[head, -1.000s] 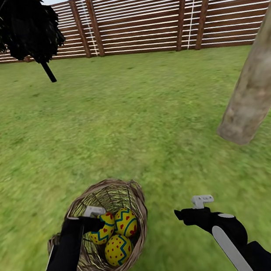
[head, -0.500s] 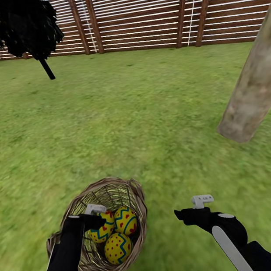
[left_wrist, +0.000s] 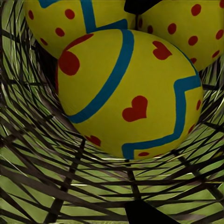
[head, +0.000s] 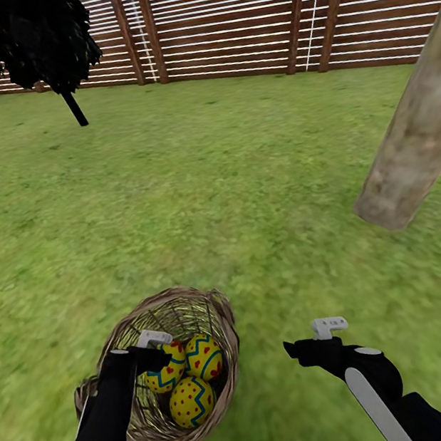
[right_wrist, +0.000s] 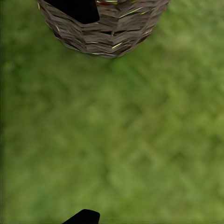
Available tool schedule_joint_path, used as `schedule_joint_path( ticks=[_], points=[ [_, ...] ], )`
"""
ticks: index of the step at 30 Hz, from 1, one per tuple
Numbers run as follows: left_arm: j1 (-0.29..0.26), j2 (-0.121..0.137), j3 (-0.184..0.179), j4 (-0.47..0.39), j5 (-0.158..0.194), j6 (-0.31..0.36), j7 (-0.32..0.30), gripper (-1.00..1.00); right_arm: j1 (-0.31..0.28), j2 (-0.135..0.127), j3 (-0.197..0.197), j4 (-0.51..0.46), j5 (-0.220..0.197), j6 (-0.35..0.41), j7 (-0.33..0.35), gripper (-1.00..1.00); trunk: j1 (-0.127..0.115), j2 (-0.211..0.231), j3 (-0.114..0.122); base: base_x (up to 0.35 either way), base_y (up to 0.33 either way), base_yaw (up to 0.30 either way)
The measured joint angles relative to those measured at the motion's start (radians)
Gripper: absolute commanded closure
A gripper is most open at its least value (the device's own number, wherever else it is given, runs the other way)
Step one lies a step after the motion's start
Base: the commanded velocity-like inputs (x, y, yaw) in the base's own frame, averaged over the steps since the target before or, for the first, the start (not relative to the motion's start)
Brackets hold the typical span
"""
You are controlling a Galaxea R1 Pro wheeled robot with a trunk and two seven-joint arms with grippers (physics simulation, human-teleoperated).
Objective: Take the three Easter eggs out of the wicker basket on the lawn in the garden, then place them on the lawn next to a single tree (choose any tree) so that all three eggs are next to the same tree and none are left in the basket.
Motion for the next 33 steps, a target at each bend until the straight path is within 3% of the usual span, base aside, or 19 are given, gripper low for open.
schedule_joint_path(
  ticks=[6, 14, 19, 30, 33],
  points=[
    [0.000, 0.000, 0.000, 0.001, 0.000, 0.000, -0.006, -1.00, 0.000, 0.000, 0.000, 0.000, 0.000, 0.000, 0.000, -1.00, 0.000, 0.000, 0.000, 0.000, 0.000, 0.000],
    [0.000, 0.002, -0.007, 0.000, -0.004, -0.002, -0.103, -1.00, 0.000, 0.000, 0.000, 0.000, 0.000, -0.001, 0.000, -1.00, 0.000, 0.000, 0.000, 0.000, 0.000, 0.000],
    [0.000, 0.003, -0.008, 0.000, -0.005, -0.004, -0.113, -1.00, 0.000, 0.000, 0.000, 0.000, 0.000, -0.001, 0.000, -1.00, 0.002, -0.001, -0.019, 0.000, 0.000, 0.000],
    [-0.001, 0.003, -0.008, -0.002, -0.006, -0.006, -0.109, -1.00, 0.000, 0.000, 0.000, 0.000, 0.000, -0.001, 0.000, -1.00, 0.002, -0.001, -0.019, 0.000, 0.000, 0.000],
    [-0.001, 0.003, -0.008, -0.009, -0.006, -0.006, -0.108, -1.00, 0.000, 0.000, 0.000, 0.000, 0.000, -0.001, 0.000, -1.00, 0.004, -0.002, -0.031, 0.000, 0.000, 0.000]
  ],
)
